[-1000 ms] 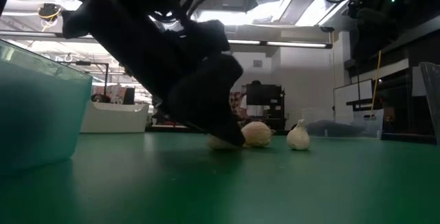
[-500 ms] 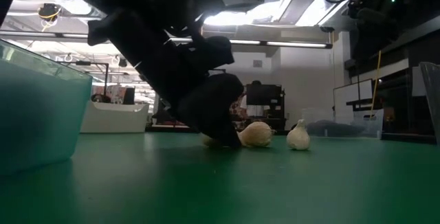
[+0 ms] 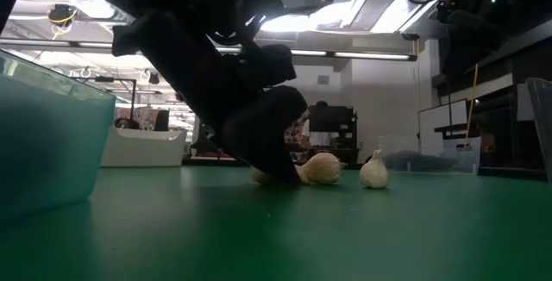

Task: Sort produce into baskets
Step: Put the garlic into the white bin

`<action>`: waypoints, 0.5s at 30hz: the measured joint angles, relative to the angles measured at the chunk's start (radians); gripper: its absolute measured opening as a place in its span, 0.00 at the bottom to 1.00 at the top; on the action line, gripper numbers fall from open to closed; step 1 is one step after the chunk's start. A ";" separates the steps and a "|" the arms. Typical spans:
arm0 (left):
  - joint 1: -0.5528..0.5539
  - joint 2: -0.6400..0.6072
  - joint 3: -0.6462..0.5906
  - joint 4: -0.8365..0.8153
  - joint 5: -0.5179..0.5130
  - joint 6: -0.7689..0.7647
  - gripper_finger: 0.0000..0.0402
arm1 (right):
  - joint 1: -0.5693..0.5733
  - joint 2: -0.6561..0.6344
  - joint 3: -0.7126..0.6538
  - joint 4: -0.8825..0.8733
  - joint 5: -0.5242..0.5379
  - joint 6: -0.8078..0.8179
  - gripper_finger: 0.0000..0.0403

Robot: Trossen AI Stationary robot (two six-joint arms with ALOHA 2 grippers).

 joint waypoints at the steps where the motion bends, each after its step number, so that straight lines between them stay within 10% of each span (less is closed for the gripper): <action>1: 0.000 0.000 0.000 0.000 0.002 -0.001 0.41 | 0.000 0.000 0.000 0.000 0.000 0.000 0.70; 15: 0.013 -0.195 -0.004 -0.069 -0.005 0.022 0.37 | 0.000 0.000 0.000 0.000 0.000 0.000 0.70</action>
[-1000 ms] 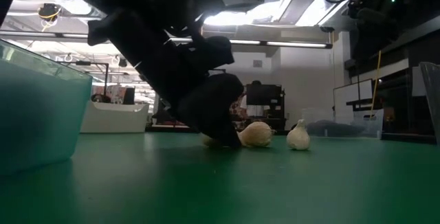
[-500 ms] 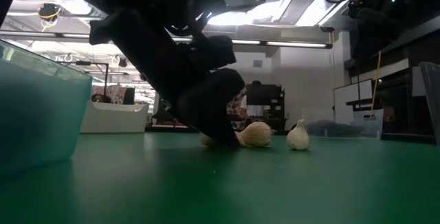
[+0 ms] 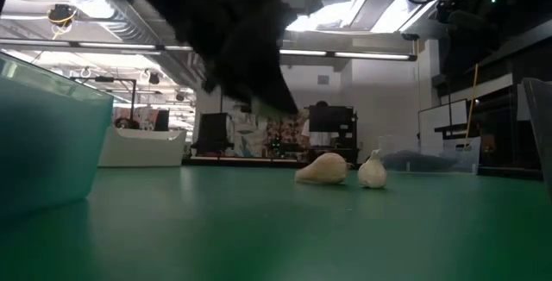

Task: Sort produce into baskets
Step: Put the garlic into the white bin

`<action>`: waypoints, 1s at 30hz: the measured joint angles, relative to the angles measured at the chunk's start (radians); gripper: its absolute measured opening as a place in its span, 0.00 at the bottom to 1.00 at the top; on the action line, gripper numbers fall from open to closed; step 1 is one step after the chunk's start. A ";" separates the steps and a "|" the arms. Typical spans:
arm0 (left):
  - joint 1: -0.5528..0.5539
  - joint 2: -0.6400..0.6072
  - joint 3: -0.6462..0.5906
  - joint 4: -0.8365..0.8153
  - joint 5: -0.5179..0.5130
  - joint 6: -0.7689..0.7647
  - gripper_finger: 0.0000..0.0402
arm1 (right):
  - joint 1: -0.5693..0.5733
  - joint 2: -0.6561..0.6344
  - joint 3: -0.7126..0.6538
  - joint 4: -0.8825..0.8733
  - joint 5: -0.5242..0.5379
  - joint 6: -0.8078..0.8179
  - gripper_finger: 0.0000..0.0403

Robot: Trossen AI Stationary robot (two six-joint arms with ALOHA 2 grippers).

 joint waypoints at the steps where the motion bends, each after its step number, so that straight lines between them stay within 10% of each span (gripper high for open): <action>1: 0.005 -0.032 0.000 -0.024 -0.018 0.003 0.37 | 0.000 0.000 0.000 0.000 0.000 0.000 0.70; 14: 0.133 -0.429 0.002 -0.582 -0.576 -0.163 0.37 | 0.000 0.000 -0.001 0.000 0.000 0.000 0.70; 23: 0.384 -0.521 -0.060 -0.962 -0.483 -0.466 0.37 | 0.000 0.000 -0.001 0.002 0.000 -0.004 0.70; 30: 0.564 -0.522 -0.151 -0.970 -0.319 -0.382 0.37 | 0.000 0.000 -0.002 0.002 0.000 -0.004 0.70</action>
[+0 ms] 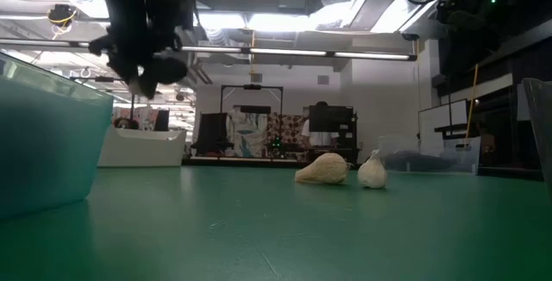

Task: Sort produce into baskets
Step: Put the garlic into the white bin

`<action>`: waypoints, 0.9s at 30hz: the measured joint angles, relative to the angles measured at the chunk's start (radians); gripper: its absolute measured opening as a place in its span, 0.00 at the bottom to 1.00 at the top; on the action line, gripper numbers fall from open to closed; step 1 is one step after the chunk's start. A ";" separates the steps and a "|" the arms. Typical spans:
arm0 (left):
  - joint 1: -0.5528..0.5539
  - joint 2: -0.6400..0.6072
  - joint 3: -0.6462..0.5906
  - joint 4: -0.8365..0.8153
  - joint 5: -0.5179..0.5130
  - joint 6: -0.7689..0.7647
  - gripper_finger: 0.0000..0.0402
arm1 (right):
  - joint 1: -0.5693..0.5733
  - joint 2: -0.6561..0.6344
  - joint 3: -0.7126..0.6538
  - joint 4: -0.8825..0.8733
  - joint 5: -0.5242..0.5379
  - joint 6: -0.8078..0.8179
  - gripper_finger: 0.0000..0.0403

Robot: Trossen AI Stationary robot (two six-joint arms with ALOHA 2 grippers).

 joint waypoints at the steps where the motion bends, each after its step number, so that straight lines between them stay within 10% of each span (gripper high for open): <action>1: 0.016 0.000 -0.015 0.021 0.014 0.018 0.37 | 0.000 0.000 0.000 0.000 0.000 0.000 0.70; 12: 0.158 0.000 -0.167 0.380 0.189 0.315 0.41 | 0.000 0.000 0.000 -0.008 0.000 0.000 0.70; 27: 0.217 -0.005 -0.182 0.383 0.216 0.408 0.70 | 0.000 0.000 0.000 -0.006 0.000 -0.019 0.70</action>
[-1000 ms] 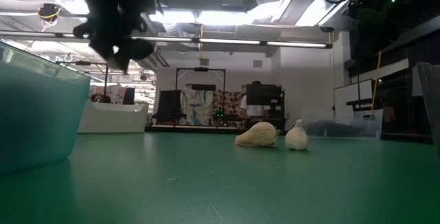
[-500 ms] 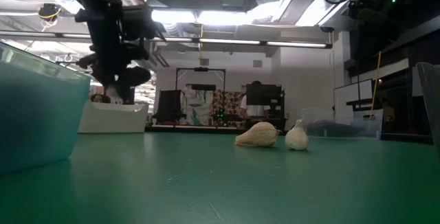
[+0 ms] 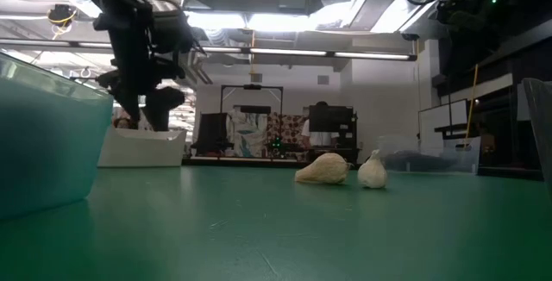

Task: Sort produce into baskets
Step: Put the garlic into the white bin

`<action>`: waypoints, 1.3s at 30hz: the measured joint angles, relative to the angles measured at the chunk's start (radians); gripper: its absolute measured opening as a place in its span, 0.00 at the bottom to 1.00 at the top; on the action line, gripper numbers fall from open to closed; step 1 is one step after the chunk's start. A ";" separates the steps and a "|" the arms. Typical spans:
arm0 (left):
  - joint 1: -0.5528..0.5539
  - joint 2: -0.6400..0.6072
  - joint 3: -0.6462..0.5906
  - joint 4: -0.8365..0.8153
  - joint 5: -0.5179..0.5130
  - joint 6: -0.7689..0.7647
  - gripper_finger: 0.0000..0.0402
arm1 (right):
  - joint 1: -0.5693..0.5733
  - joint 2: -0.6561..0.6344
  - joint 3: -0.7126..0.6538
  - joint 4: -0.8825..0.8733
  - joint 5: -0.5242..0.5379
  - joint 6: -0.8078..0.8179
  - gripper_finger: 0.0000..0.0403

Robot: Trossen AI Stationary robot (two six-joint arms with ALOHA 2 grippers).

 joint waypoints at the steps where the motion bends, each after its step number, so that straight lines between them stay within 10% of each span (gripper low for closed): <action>1: -0.011 -0.004 0.000 0.013 0.019 0.009 0.70 | 0.000 0.000 0.000 0.000 0.000 0.000 0.70; 10: -0.228 -0.107 0.000 0.441 0.346 0.167 0.67 | 0.000 0.000 0.000 0.012 0.000 0.000 0.70; 20: -0.546 -0.022 0.001 1.024 0.391 0.473 0.66 | 0.000 0.000 0.000 0.041 0.000 0.000 0.70; 39: -0.528 0.501 0.049 1.475 0.661 0.522 0.66 | 0.000 0.000 0.000 0.040 0.000 0.006 0.70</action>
